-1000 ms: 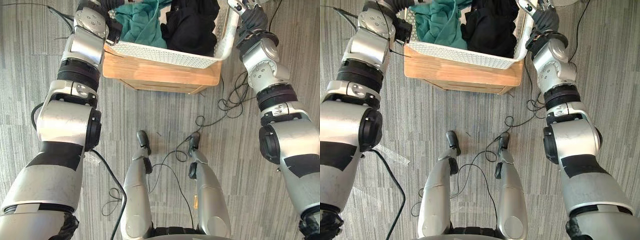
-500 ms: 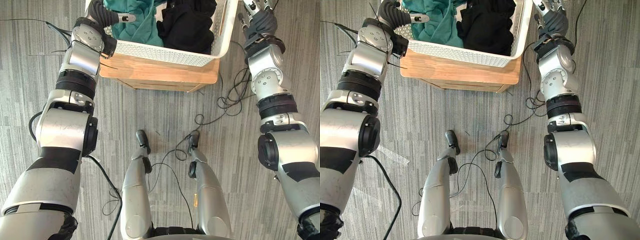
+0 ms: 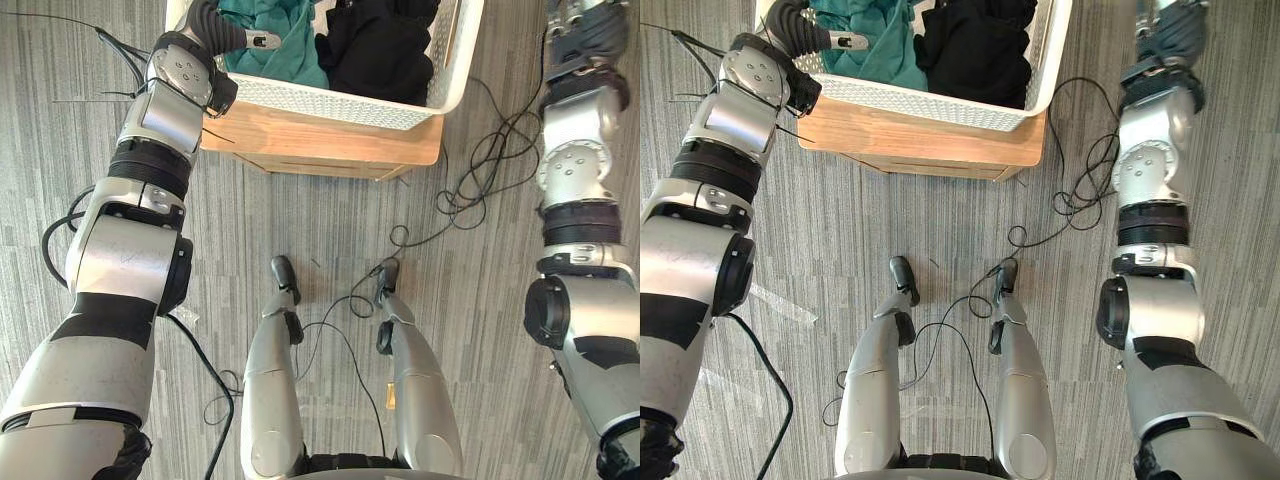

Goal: Pick up the laundry basket with both hands and put the clothes into the washing machine.

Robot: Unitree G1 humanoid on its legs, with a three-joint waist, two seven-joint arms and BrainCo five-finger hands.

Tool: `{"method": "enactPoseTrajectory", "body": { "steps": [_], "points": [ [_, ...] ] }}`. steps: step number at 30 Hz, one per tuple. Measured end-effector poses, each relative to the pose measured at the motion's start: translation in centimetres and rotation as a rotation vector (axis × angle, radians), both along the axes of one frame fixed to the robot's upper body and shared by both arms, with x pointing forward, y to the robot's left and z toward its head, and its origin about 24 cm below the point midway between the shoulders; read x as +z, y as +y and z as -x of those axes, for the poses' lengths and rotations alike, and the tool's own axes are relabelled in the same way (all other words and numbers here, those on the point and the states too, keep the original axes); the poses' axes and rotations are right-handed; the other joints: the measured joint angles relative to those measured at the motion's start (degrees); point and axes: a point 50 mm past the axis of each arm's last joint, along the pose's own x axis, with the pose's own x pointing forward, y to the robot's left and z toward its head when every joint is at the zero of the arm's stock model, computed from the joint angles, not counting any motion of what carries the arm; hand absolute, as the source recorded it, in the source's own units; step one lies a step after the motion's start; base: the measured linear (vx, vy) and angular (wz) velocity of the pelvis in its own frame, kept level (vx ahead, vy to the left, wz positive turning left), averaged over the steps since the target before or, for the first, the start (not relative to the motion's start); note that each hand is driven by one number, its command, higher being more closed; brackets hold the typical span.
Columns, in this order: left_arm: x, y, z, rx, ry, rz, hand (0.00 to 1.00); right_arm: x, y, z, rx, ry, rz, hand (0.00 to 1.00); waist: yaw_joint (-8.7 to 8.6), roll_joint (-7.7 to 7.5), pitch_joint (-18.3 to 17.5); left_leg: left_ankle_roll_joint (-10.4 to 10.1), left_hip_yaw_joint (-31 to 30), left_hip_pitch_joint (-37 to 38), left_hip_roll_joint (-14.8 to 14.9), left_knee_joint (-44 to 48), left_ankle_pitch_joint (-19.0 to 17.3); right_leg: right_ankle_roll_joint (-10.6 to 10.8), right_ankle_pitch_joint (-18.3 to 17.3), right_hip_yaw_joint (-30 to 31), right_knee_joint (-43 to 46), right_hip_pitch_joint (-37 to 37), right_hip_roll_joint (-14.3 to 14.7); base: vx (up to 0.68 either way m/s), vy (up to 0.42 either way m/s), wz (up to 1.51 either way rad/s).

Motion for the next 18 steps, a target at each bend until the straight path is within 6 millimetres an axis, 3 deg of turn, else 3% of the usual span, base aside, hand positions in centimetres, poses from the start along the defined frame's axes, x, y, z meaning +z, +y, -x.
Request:
{"method": "enactPoseTrajectory", "body": {
  "steps": [3,6,18],
  "points": [
    [0.0,-0.1,0.0,-0.001,0.002,-0.005,0.0,0.3,-1.2,0.4,-0.055,0.016,0.046,0.0,-0.2,0.0,0.0,0.0,-0.2,-0.4,0.1,0.2,0.0,0.0,0.0,-0.1,0.0,-0.2,0.0,0.0,0.0,0.0],
    [-0.1,-0.1,0.0,-0.002,0.002,-0.004,0.0,-0.6,-1.1,-0.3,-0.055,0.081,0.098,0.0,-0.36,0.0,0.0,0.0,-0.2,-0.9,0.4,0.9,0.0,-0.1,0.1,-0.3,0.0,-0.3,0.2,0.0,0.0,0.0],
    [0.2,0.0,0.1,-0.024,-0.011,0.024,0.0,-1.8,4.3,-3.5,-0.032,0.342,0.602,0.0,-0.22,0.0,0.0,0.0,-0.3,-2.7,0.8,1.0,0.1,-0.5,0.5,-0.7,-0.6,-1.7,0.6,-0.01,-0.015,-0.01]
  ]
}}
